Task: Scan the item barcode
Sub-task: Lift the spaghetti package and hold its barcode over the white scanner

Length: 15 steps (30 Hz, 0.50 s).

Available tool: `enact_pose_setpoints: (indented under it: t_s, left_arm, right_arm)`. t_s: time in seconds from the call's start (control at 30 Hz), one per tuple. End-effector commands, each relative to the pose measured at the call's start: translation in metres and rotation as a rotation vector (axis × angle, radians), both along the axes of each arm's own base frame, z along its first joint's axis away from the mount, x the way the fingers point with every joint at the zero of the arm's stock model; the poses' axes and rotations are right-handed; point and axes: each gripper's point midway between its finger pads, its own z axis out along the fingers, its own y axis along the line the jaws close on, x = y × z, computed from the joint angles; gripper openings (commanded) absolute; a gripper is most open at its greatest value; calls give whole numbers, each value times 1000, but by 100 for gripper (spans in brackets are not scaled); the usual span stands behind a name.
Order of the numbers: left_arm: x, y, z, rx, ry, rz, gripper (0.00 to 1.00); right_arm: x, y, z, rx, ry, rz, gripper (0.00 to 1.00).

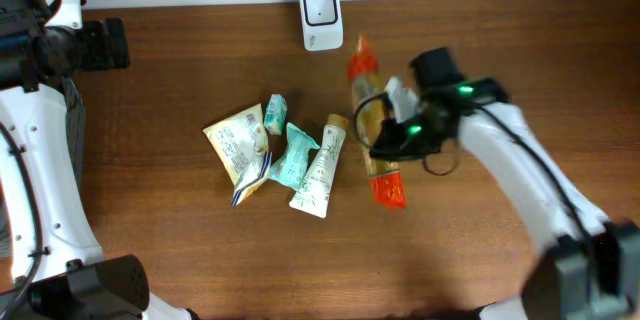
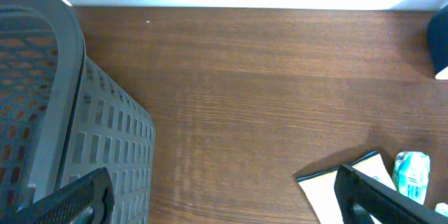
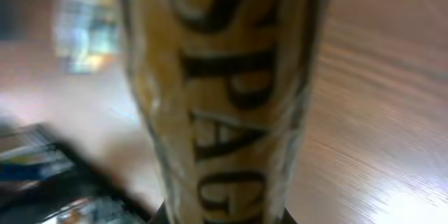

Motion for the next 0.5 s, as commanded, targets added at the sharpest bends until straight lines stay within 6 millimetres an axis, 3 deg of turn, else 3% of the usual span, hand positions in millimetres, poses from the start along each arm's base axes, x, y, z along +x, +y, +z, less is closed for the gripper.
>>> enact_pose_setpoints:
  t_s: [0.0, 0.03, 0.1, 0.17, 0.23, 0.33, 0.4, 0.47]
  left_arm:
    - [1, 0, 0, 5, 1, -14, 99]
    - [1, 0, 0, 5, 1, -14, 99]
    - [1, 0, 0, 5, 1, -14, 99]
    - [1, 0, 0, 5, 1, -14, 99]
    - [1, 0, 0, 5, 1, -14, 99]
    - [1, 0, 0, 6, 1, -15, 99]
    - [1, 0, 0, 5, 1, -14, 99]
    - [1, 0, 0, 5, 1, -14, 99]
  right_arm:
    - [-12, 23, 103, 443, -210, 181, 4]
    - [-20, 30, 121, 561, -226, 235, 4]
    - [-22, 32, 125, 588, -219, 237, 4]
    - [-18, 29, 118, 543, -197, 200, 4]
    - [-4, 14, 93, 372, -159, 84, 4]
    - [15, -5, 74, 221, -145, -67, 4]
    - [25, -16, 67, 151, -144, -151, 4]
    - [34, -26, 76, 88, -166, -197, 4]
